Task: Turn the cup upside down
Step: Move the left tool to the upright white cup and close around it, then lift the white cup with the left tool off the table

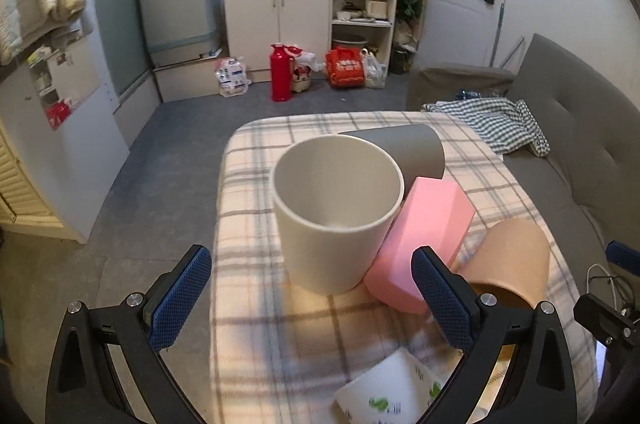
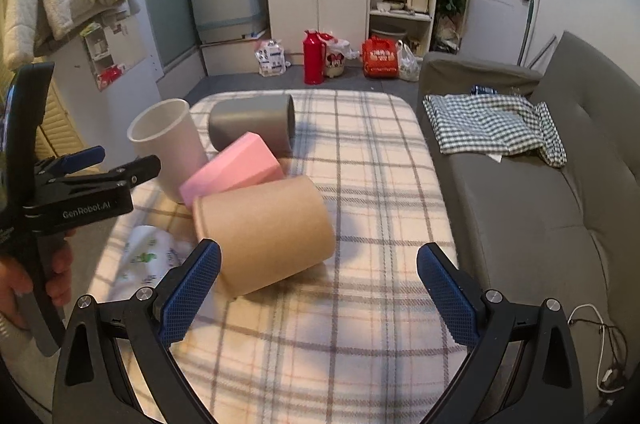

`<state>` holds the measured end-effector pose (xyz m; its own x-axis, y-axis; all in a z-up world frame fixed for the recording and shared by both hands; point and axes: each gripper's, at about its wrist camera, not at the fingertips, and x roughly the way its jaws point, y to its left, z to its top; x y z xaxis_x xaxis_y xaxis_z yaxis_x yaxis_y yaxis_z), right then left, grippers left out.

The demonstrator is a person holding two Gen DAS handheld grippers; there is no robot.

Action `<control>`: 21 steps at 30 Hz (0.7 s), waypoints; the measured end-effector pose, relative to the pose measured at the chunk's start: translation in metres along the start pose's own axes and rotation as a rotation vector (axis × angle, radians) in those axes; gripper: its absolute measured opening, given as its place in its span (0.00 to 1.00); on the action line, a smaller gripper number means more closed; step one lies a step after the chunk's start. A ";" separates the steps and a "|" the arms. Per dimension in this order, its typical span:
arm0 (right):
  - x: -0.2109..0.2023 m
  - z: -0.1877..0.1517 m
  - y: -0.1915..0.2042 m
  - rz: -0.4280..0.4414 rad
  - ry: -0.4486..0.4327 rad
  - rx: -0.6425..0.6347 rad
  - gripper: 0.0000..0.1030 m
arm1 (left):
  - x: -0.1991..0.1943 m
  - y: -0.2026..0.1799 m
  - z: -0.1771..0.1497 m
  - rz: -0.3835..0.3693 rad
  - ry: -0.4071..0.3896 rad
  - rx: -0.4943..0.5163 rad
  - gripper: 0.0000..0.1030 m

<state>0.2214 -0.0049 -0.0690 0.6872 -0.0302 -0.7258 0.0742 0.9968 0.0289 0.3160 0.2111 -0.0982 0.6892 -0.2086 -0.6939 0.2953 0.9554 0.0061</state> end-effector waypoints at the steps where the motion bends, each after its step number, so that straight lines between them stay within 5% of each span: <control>1: 0.004 0.000 -0.002 -0.002 0.006 0.007 0.96 | 0.002 -0.001 0.001 -0.005 0.000 0.010 0.99; 7: 0.020 -0.002 -0.007 -0.005 0.026 0.020 0.96 | 0.011 -0.006 0.007 -0.020 -0.017 0.038 0.95; 11: 0.025 -0.003 -0.008 -0.002 0.027 0.019 0.96 | 0.021 -0.008 0.012 -0.027 0.003 0.040 0.70; 21: 0.014 0.003 -0.011 -0.008 -0.006 0.027 0.96 | -0.006 -0.011 0.009 0.015 -0.029 0.050 0.68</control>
<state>0.2317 -0.0166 -0.0775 0.6908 -0.0386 -0.7221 0.0995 0.9941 0.0420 0.3149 0.1998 -0.0874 0.7123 -0.2012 -0.6724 0.3169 0.9470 0.0523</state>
